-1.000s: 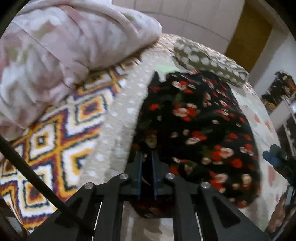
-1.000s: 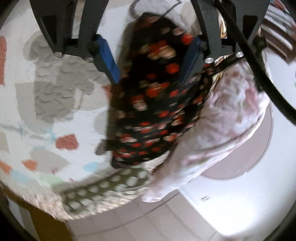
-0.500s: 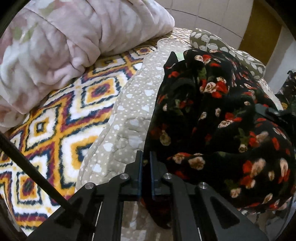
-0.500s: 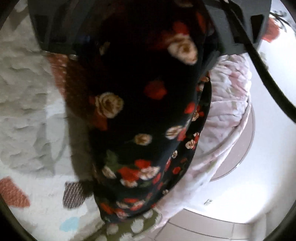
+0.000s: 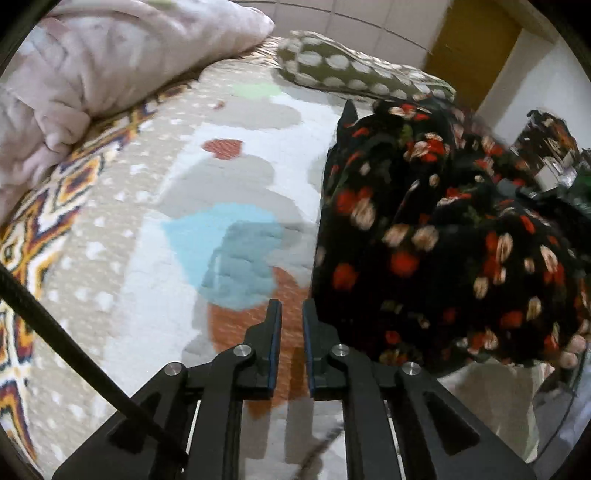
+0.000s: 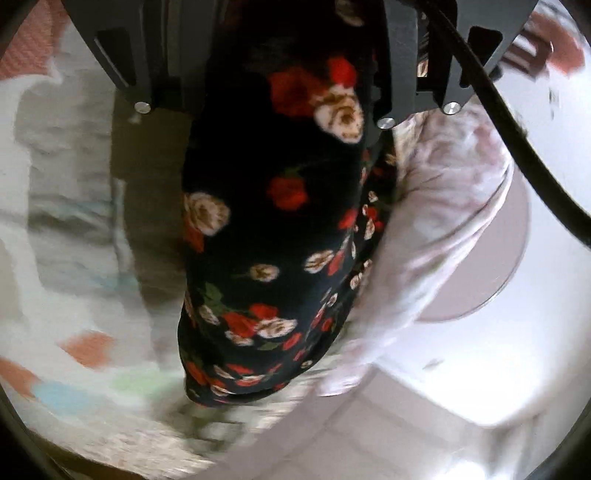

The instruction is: Fold large clothes

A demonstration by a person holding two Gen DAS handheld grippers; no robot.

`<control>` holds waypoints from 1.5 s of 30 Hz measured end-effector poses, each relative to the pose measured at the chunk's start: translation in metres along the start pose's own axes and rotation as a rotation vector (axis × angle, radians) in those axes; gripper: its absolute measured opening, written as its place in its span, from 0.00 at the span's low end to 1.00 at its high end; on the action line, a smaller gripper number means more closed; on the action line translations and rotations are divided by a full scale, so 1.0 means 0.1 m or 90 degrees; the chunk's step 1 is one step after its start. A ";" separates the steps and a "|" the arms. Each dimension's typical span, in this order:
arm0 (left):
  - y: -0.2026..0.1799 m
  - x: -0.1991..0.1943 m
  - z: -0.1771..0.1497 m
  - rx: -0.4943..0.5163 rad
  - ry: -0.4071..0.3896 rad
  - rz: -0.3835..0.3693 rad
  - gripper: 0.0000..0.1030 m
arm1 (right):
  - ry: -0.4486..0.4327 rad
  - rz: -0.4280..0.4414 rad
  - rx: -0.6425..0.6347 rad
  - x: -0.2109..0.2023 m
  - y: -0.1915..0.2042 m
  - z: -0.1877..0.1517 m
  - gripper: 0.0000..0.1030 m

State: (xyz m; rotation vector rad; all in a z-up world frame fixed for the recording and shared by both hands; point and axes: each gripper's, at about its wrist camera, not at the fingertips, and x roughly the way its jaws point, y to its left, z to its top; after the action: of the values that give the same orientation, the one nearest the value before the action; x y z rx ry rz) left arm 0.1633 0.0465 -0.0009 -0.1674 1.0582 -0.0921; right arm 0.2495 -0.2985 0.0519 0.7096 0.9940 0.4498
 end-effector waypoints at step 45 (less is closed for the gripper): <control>0.50 -1.63 -1.25 -0.053 -0.238 0.102 0.88 | 0.074 -0.020 -0.166 0.73 1.44 -0.90 0.29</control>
State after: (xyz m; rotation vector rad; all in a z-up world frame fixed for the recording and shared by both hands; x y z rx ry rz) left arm -0.0254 0.1096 0.0699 -0.1661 0.6984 0.1246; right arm 0.2021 -0.1224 0.0803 0.4369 1.0313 0.5862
